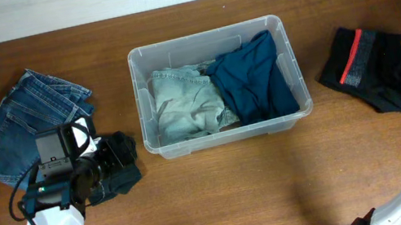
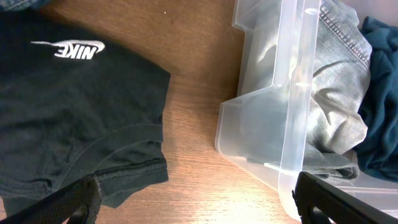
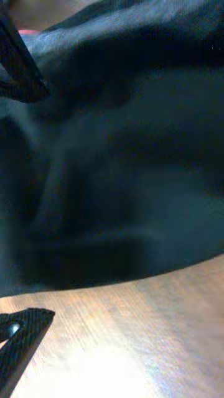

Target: Pack container

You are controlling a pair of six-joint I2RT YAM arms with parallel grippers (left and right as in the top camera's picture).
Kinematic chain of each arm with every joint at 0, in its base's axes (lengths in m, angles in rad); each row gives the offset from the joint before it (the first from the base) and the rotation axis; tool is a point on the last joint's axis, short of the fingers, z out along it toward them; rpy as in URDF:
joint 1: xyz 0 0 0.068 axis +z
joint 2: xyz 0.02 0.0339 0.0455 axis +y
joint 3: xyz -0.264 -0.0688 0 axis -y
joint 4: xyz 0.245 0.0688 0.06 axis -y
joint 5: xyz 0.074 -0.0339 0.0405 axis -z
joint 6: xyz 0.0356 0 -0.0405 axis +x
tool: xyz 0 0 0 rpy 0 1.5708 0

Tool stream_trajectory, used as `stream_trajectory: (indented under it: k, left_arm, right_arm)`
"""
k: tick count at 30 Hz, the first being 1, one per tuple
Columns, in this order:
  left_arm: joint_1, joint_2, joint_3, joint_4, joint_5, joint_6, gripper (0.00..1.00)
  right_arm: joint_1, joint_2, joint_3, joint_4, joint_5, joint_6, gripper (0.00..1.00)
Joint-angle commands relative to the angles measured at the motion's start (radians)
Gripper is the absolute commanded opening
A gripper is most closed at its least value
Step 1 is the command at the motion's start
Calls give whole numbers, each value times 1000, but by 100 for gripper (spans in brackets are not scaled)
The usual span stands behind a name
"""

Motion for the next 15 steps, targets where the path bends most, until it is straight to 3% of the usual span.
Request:
stream_trajectory:
  k: [1,8,15]
  left_arm:
    - [-3,-2,4,2,-7,16,99]
    - [-3,-2,4,2,-7,16,100]
    - [-3,-2,4,2,-7,16,99]
  right_arm:
    - [68,-45,55,0,113,-5,98]
    - [211,-40,56,44,291,-39,98]
    - [271,-24,56,88,310,-27,98]
